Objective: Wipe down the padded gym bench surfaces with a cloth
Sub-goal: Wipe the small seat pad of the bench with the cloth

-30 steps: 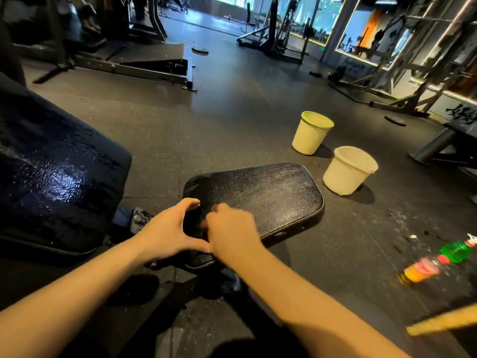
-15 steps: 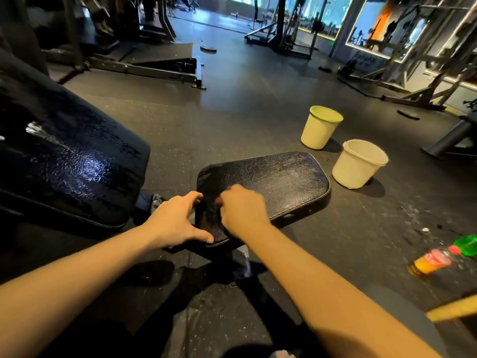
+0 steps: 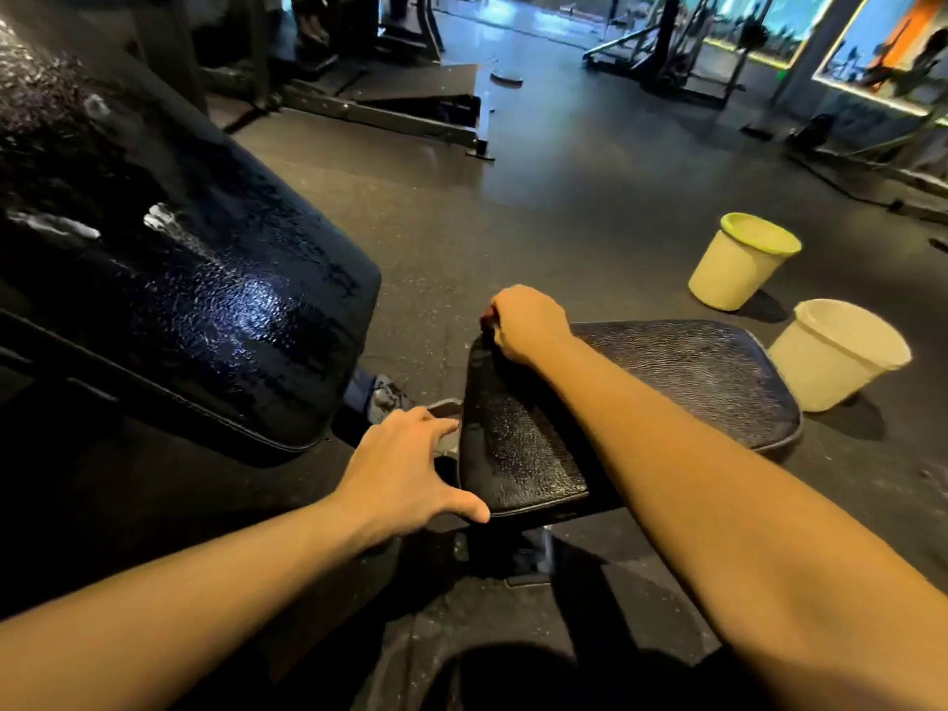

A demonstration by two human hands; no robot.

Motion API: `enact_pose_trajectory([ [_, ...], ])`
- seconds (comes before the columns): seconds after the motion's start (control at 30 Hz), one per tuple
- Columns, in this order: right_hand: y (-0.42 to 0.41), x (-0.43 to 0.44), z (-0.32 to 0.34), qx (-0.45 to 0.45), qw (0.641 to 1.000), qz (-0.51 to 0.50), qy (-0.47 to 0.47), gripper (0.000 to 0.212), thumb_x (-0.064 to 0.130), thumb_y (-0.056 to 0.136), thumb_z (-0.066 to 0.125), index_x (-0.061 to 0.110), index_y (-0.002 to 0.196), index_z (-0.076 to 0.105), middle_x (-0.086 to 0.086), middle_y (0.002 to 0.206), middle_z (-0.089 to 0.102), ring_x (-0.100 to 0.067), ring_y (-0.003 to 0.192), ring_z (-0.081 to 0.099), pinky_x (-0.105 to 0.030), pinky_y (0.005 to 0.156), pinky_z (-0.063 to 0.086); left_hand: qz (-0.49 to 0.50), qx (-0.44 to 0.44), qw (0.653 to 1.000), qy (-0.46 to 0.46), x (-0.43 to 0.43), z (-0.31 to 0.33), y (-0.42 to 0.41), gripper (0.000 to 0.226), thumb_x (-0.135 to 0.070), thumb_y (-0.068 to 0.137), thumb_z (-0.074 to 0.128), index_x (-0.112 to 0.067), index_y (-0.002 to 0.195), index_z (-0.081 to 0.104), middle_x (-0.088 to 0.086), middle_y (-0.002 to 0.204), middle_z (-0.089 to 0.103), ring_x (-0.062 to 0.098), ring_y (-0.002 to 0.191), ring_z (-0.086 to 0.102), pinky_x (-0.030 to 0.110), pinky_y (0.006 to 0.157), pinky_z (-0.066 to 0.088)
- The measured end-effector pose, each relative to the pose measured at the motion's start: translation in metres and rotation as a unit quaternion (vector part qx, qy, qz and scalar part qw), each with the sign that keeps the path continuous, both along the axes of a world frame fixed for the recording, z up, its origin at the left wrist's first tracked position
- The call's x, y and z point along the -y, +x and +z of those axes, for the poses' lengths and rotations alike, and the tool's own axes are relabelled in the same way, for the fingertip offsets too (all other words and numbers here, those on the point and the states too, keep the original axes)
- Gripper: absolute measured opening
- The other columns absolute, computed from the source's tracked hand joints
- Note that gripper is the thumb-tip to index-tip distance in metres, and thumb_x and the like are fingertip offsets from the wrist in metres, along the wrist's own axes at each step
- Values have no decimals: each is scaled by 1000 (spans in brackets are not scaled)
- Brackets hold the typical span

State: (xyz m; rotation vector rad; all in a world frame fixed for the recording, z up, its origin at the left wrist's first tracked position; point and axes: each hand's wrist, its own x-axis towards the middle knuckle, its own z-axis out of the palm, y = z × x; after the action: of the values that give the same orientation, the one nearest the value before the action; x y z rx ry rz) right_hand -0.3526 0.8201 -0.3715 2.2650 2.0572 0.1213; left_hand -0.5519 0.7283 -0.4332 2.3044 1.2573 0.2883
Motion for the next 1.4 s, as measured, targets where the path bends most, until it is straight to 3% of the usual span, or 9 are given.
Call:
enact_pose_trajectory([
  [0.1,-38,13,-11,1,992,94,-78,25,21,93,62,15,116,72,-12,116,69,-32,101,66,-40,85,56,40,4,999,-22,1,-7,-4,121,-85,45,80,-22,144,52,-4,128,56,20,125,51,42,104,46],
  [0.23,-56,119,-7,-30,960,256,-114,21,23,92,58,15,107,71,-9,109,63,-32,101,63,-42,81,53,130,126,982,-52,18,-23,-8,84,-72,40,91,-30,98,49,-15,98,56,12,95,57,25,66,42],
  [0.3,-38,140,5,-40,956,264,-124,20,26,94,58,21,109,69,-6,112,61,-30,104,61,-43,83,52,151,153,975,-63,25,-26,-7,83,-68,41,93,-30,96,45,-15,93,55,10,90,56,24,62,38],
  [0.53,10,25,18,22,999,43,5,22,18,95,59,15,111,74,-14,112,69,-38,99,67,-48,86,58,171,144,974,-44,34,-30,-8,85,-76,44,87,-29,104,52,-15,95,56,10,92,57,28,68,39],
  [0.77,-29,146,16,-58,937,311,-151,24,24,94,58,29,113,72,-2,113,61,-25,103,61,-37,85,50,163,131,975,-69,34,-23,-8,89,-75,47,88,-28,114,53,-14,100,56,11,96,57,29,72,42],
  [1.0,8,47,18,20,998,52,17,22,21,97,58,22,112,74,-11,115,68,-37,103,65,-49,89,57,148,136,978,-47,32,-20,-8,98,-76,48,87,-24,125,54,-13,109,57,12,102,56,30,83,47],
  [1.17,-35,129,19,-61,940,298,-155,25,25,97,59,29,117,74,-3,107,61,-24,98,60,-36,83,48,87,132,985,-63,24,-17,-5,72,-70,55,88,-28,111,71,-9,104,59,14,105,56,36,89,50],
  [1.23,-18,126,30,-33,938,308,-154,26,29,98,57,32,119,71,-1,110,60,-22,102,59,-36,85,48,74,142,985,-69,22,-20,-3,68,-66,57,89,-28,112,74,-8,102,61,13,104,56,35,89,50],
  [1.4,13,23,20,26,997,72,-1,22,22,99,56,20,110,74,-7,109,65,-37,99,65,-46,86,57,86,165,981,-62,23,-24,0,82,-59,57,92,-23,128,70,-11,108,62,8,106,55,27,91,47],
])
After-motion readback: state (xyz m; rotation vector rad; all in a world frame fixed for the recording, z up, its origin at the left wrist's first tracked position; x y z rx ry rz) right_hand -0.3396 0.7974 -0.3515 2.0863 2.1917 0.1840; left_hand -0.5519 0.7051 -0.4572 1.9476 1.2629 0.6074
